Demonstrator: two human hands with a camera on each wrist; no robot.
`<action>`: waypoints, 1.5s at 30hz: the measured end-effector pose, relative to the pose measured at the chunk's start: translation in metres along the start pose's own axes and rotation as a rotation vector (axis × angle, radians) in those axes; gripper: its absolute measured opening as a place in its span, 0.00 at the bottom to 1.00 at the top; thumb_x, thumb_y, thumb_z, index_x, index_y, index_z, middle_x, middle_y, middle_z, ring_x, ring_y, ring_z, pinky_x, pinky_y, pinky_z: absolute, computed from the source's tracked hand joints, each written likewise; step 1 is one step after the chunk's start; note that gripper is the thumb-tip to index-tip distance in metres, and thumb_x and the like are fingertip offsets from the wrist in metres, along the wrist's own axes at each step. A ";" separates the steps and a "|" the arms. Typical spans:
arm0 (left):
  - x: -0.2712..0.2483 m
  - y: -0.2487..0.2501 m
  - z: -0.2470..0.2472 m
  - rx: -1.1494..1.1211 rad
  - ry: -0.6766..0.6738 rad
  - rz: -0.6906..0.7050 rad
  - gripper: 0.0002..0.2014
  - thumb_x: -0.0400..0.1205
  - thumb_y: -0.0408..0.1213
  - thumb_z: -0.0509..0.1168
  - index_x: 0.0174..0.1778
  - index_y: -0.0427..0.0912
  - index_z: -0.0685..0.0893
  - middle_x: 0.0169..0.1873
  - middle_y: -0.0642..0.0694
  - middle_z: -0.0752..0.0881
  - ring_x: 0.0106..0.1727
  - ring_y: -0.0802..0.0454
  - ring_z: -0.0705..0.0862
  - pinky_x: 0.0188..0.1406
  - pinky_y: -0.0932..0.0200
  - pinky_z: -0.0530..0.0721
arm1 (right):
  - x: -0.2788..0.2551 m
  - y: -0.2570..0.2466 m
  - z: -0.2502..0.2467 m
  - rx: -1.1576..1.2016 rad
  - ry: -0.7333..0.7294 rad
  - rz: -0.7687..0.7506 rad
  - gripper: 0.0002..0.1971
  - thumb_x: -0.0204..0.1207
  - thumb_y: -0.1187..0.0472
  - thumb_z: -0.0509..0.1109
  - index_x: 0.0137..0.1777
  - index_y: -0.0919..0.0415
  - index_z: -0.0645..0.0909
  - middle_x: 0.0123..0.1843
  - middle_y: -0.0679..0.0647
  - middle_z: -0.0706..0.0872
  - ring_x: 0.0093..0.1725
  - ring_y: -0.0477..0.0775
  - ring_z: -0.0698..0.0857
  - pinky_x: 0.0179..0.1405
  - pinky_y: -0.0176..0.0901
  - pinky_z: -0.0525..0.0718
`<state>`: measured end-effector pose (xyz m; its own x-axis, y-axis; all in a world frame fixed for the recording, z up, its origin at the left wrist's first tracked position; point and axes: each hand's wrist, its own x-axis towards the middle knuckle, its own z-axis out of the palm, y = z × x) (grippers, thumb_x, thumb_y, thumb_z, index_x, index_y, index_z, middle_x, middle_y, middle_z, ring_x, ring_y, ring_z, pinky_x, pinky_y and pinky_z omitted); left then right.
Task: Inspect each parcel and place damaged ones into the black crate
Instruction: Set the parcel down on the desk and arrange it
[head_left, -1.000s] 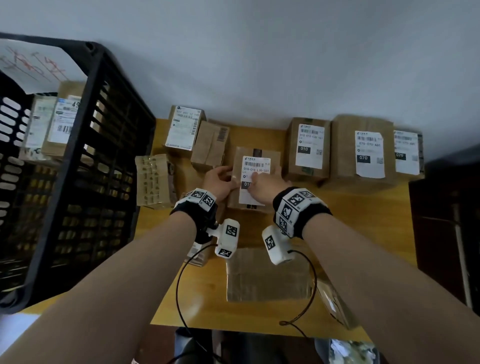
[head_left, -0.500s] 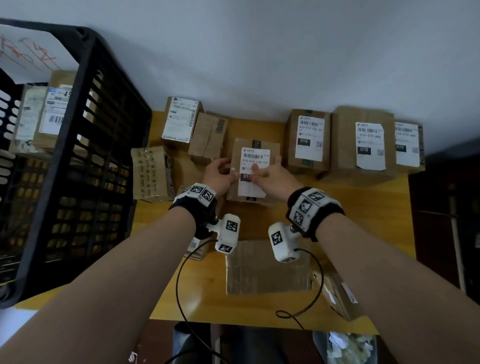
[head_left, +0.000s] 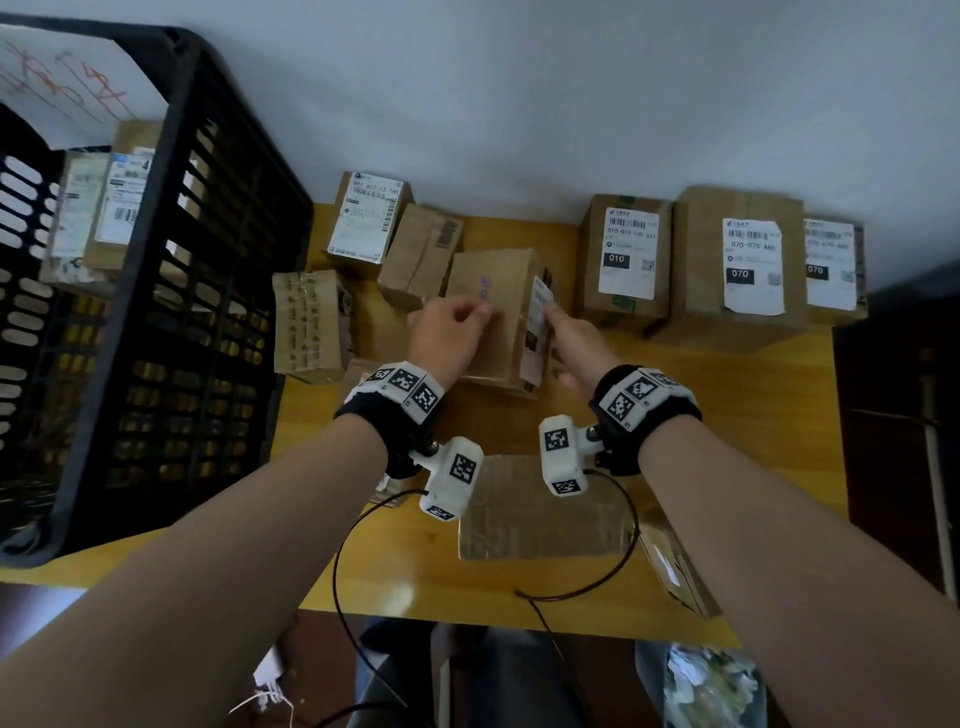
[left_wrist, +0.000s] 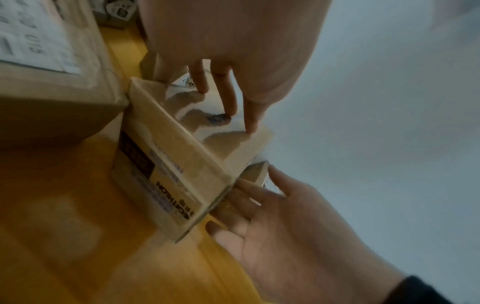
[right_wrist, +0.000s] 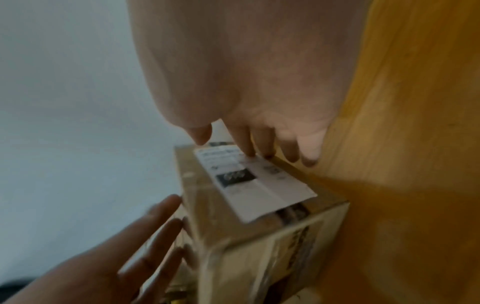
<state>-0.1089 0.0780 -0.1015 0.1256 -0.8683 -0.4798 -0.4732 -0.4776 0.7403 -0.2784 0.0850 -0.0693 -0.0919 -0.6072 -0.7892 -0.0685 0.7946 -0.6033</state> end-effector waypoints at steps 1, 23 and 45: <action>0.001 -0.003 0.002 0.022 0.002 0.015 0.05 0.81 0.51 0.71 0.46 0.70 0.90 0.52 0.62 0.89 0.66 0.43 0.82 0.69 0.40 0.84 | -0.002 0.000 0.001 -0.031 -0.004 0.020 0.25 0.91 0.42 0.58 0.77 0.58 0.75 0.62 0.53 0.85 0.57 0.54 0.83 0.67 0.55 0.80; -0.009 0.015 -0.006 -0.337 -0.129 -0.240 0.35 0.80 0.29 0.78 0.84 0.40 0.74 0.72 0.42 0.86 0.66 0.42 0.87 0.43 0.53 0.90 | -0.015 -0.038 0.011 -0.949 -0.085 -0.222 0.25 0.95 0.52 0.49 0.74 0.68 0.81 0.70 0.68 0.84 0.68 0.66 0.83 0.66 0.50 0.79; -0.006 0.014 -0.007 -0.390 -0.201 -0.274 0.30 0.83 0.32 0.76 0.82 0.44 0.78 0.68 0.44 0.87 0.54 0.49 0.88 0.41 0.57 0.88 | 0.003 -0.037 0.025 -1.161 -0.028 -0.272 0.21 0.93 0.54 0.55 0.79 0.61 0.76 0.71 0.63 0.84 0.68 0.64 0.83 0.63 0.50 0.79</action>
<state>-0.1105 0.0758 -0.0845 0.0113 -0.6799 -0.7332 -0.0814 -0.7315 0.6770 -0.2511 0.0535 -0.0520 0.0856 -0.7442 -0.6624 -0.9413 0.1574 -0.2985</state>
